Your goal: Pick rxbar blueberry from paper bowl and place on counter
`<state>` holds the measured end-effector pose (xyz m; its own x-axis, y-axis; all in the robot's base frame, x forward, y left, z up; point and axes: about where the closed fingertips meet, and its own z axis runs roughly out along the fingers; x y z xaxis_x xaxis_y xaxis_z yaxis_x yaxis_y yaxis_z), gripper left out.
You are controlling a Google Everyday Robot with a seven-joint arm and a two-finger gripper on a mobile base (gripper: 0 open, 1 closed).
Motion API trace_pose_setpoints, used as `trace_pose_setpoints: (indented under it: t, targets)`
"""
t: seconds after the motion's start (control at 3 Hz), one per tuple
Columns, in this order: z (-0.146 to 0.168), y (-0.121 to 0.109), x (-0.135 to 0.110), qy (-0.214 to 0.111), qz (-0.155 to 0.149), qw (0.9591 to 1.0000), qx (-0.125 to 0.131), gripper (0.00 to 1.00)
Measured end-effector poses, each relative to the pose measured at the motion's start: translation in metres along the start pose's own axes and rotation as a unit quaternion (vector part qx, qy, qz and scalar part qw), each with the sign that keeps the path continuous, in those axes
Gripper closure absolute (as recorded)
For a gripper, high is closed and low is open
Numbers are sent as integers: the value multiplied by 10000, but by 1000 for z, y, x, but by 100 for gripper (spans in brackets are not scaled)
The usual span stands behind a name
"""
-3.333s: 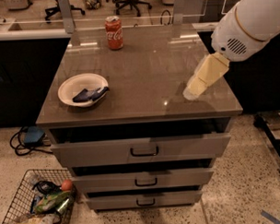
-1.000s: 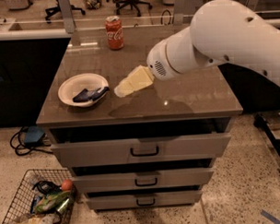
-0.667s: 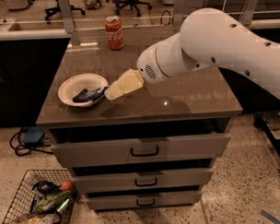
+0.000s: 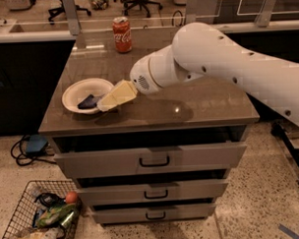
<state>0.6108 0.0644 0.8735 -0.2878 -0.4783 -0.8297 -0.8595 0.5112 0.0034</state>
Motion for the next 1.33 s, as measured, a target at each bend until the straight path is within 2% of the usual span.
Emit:
trace_pose_setpoints:
  t: [0.67,1.0,1.33]
  targets:
    - [28,13,4,186,-41,9995,256,0]
    - [36,15,7,263,-13,9990,348,18]
    - [39,18,8,241,25,9992,316,40]
